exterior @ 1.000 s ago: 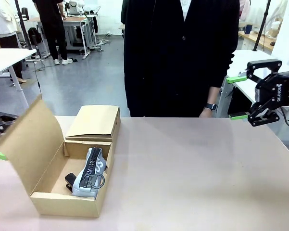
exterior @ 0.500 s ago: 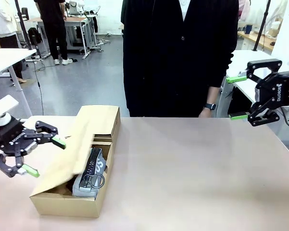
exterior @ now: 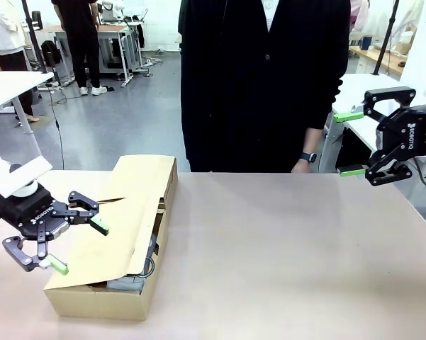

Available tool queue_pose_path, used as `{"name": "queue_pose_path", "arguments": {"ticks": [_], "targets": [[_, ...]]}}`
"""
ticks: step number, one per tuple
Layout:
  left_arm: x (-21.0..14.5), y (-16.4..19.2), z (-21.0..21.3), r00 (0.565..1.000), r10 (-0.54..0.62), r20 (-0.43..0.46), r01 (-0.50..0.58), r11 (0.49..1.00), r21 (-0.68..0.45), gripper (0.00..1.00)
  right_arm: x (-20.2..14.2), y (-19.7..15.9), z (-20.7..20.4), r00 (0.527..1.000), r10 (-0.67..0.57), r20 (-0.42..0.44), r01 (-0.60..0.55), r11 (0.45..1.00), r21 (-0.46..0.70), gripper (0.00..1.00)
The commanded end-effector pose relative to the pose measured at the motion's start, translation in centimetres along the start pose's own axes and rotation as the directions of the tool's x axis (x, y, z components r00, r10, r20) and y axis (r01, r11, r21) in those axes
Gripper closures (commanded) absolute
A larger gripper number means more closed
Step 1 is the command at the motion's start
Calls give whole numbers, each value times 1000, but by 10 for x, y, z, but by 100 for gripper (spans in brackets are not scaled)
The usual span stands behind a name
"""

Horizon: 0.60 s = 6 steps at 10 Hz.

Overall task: Place items inside the box.
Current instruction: Close the lid of the Mailer Box closest to the robot.

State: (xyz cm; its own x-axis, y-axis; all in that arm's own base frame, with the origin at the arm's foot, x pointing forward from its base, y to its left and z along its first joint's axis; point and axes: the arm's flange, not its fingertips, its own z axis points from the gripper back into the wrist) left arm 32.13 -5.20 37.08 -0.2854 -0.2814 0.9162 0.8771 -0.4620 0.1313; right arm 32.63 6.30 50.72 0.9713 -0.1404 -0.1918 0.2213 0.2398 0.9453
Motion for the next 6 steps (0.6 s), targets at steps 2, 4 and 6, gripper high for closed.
{"name": "queue_pose_path", "arguments": {"ticks": [2,4,6], "targets": [[18,-16,-37,1000,28,1,-28,992,126,0,2,1,-1,1000,10,12,-10,1000,17,0],[15,-9,-49,1000,2,15,-6,950,313,0,2,1,-1,1000,10,12,-10,1000,17,0],[5,-1,-68,1000,26,-17,-20,950,312,0,2,1,-1,1000,10,12,-10,1000,17,0]]}}
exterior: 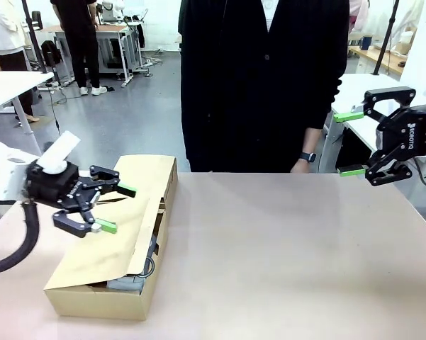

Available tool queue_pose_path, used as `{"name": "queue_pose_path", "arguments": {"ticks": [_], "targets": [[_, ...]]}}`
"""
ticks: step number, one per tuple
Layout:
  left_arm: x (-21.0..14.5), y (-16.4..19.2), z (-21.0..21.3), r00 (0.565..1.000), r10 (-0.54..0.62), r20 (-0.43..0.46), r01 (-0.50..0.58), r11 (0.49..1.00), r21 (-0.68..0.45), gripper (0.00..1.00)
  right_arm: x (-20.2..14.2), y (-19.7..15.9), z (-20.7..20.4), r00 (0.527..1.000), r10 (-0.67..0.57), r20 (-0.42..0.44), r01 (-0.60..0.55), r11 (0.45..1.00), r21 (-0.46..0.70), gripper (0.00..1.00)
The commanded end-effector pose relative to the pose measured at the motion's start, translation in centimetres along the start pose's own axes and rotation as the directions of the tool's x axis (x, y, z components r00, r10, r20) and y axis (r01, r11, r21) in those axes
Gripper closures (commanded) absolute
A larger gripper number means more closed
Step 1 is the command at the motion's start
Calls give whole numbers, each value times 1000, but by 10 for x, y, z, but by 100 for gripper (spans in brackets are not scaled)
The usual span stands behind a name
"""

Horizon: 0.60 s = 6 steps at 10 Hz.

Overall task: Place items inside the box.
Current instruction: Close the lid of the Mailer Box closest to the robot.

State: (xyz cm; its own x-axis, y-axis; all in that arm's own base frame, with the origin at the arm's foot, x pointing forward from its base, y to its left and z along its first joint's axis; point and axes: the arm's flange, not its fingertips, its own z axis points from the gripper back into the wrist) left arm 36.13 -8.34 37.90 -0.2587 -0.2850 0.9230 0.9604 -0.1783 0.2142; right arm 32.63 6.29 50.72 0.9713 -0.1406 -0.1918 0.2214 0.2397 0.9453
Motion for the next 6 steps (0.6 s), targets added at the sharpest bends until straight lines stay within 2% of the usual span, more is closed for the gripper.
{"name": "queue_pose_path", "arguments": {"ticks": [1,4,6], "targets": [[-10,-67,-49,998,-15,-61,17,999,31,0,2,1,-1,1000,10,12,-10,1000,17,0],[-15,-63,-52,995,0,-100,4,999,36,0,2,1,-1,1000,10,12,-10,1000,17,0],[-19,-66,-53,987,-35,-157,37,999,11,0,2,1,-1,1000,10,12,-10,1000,17,0]]}}
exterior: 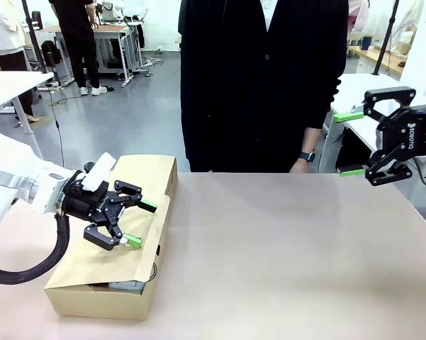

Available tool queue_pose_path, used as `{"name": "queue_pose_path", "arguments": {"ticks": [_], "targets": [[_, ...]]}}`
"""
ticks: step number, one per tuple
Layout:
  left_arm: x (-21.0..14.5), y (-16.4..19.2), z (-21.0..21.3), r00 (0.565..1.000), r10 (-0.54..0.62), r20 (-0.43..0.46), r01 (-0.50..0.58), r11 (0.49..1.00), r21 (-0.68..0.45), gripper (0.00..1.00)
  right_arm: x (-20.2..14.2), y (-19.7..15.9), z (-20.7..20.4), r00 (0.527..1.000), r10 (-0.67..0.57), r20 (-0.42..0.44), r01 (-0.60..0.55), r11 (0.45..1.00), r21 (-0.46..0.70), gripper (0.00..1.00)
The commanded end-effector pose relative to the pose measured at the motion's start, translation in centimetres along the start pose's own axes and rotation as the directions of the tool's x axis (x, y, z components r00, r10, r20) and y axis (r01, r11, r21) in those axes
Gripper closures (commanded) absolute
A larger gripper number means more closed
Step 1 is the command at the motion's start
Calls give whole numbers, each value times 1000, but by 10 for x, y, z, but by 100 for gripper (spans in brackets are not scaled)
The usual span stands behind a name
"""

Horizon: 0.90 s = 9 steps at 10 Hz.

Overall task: Place items inside the box.
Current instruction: Close the lid of the Mailer Box closest to the robot.

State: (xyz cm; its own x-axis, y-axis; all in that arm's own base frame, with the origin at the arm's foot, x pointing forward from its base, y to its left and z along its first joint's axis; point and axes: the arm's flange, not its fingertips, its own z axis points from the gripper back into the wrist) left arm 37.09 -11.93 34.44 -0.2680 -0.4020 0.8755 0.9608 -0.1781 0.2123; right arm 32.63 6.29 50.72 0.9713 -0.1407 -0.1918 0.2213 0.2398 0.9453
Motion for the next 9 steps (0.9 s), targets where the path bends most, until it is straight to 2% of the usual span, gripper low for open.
{"name": "queue_pose_path", "arguments": {"ticks": [1,3,5,7,9], "targets": [[2,-78,-9,994,-73,-78,74,997,7,0,2,1,-1,1000,10,12,-10,1000,17,0],[-8,-81,-11,981,-104,-161,101,994,-30,0,2,1,-1,1000,10,12,-10,1000,17,0],[-13,-81,-10,972,-112,-207,114,994,-5,0,2,1,-1,1000,10,12,-10,1000,17,0],[-12,-79,-8,974,-100,-201,103,995,3,0,2,1,-1,1000,10,12,-10,1000,17,0],[-2,-74,4,986,-74,-149,76,997,6,0,2,1,-1,1000,10,12,-10,1000,17,0]]}}
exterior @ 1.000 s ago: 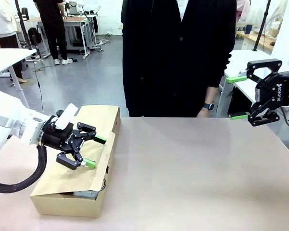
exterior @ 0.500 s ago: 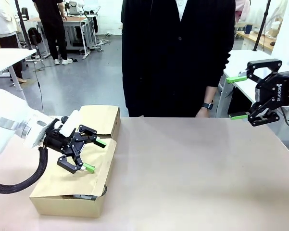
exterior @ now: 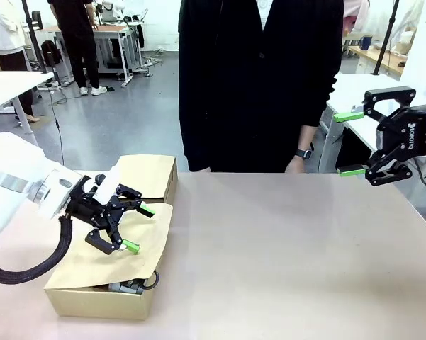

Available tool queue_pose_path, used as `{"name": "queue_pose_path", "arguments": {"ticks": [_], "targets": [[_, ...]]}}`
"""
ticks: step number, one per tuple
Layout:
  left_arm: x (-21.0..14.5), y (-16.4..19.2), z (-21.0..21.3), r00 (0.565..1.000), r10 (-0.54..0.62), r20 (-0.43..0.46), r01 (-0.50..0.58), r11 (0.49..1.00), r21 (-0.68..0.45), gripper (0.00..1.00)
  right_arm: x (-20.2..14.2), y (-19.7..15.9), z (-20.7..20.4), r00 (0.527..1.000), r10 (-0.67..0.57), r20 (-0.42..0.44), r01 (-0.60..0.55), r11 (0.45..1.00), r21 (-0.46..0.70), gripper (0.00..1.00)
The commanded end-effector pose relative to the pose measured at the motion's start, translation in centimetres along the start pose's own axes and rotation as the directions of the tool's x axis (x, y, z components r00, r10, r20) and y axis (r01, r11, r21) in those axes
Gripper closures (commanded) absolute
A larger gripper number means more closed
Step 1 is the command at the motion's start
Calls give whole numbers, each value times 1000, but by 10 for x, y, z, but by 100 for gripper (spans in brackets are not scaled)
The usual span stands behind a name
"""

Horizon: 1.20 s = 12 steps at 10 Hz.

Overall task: Place items inside the box.
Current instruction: Close the lid of the Mailer Box closest to the robot.

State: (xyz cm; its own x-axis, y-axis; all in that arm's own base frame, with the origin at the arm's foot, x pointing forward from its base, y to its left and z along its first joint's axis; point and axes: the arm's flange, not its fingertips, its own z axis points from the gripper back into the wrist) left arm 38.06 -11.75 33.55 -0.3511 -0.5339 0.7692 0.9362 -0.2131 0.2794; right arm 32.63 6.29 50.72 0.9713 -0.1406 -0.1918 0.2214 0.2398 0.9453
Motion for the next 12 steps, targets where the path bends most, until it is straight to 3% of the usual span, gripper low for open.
{"name": "queue_pose_path", "arguments": {"ticks": [1,3,4,6,7,8,9,10,11,12], "targets": [[24,-77,24,996,41,73,-40,999,-7,0,2,1,-1,1000,10,12,-10,1000,17,0],[45,-74,75,974,149,171,-138,988,-75,0,2,1,-1,1000,10,12,-10,1000,17,0],[49,-72,97,956,234,175,-218,970,-108,0,2,1,-1,1000,10,12,-10,1000,17,0],[45,-67,119,890,409,202,-366,905,-217,0,2,1,-1,1000,10,12,-10,1000,17,0],[40,-65,128,821,521,232,-455,844,-284,0,2,1,-1,1000,10,12,-10,1000,17,0],[36,-61,142,714,645,273,-557,759,-338,0,2,1,-1,1000,10,12,-10,1000,17,0],[34,-53,153,525,785,330,-764,605,-223,0,2,1,-1,1000,10,12,-10,1000,17,0],[25,-47,169,367,850,377,-827,484,-287,0,2,1,-1,1000,10,12,-10,1000,17,0],[10,-36,186,113,914,389,-871,280,-403,0,2,1,-1,1000,10,12,-10,1000,17,0],[-7,-27,199,-48,897,439,-884,166,-437,0,2,1,-1,1000,10,12,-10,1000,17,0]]}}
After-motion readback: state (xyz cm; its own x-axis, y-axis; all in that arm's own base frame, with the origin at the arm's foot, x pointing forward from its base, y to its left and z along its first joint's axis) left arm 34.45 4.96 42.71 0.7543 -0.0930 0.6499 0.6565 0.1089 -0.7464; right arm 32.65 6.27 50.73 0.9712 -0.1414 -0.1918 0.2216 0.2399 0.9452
